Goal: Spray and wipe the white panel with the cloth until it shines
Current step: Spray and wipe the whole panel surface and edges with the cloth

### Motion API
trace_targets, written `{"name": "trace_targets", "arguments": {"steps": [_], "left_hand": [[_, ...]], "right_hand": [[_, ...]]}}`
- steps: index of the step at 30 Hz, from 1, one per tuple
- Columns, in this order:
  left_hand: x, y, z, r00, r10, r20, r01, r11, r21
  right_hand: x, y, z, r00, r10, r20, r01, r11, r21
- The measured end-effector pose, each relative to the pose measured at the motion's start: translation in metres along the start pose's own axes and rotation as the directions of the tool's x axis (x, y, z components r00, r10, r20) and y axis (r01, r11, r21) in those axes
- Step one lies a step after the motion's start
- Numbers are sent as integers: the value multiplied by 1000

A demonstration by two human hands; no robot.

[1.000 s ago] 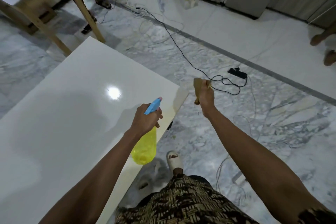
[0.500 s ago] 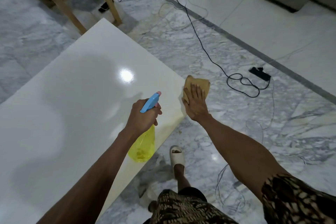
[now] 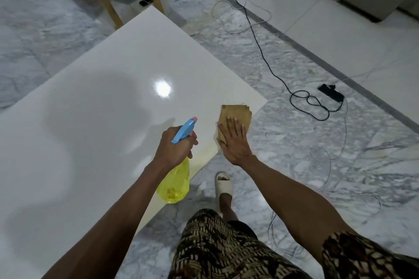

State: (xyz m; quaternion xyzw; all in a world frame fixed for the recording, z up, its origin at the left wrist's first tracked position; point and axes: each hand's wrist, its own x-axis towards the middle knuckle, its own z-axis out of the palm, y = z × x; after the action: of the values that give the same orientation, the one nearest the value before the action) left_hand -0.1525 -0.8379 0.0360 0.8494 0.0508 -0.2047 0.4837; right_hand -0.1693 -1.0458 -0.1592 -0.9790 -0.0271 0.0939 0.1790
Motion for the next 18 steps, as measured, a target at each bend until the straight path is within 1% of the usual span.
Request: {"name": "trace_targets", "arguments": {"steps": [7, 12, 16, 18], "left_hand": [[-74, -66, -51, 999, -10, -45, 9, 1000, -24], [-147, -125, -95, 995, -34, -89, 31, 999, -30], [-209, -175, -134, 988, -106, -109, 98, 992, -75], [-232, -200, -154, 976, -162, -143, 149, 983, -104]], "right_hand": [[-44, -76, 34, 996, -37, 75, 40, 998, -37], [-76, -132, 64, 995, -50, 86, 55, 997, -54], [-99, -180, 82, 992, -31, 119, 35, 999, -37], [-109, -205, 92, 991, -33, 129, 39, 998, -46]]}}
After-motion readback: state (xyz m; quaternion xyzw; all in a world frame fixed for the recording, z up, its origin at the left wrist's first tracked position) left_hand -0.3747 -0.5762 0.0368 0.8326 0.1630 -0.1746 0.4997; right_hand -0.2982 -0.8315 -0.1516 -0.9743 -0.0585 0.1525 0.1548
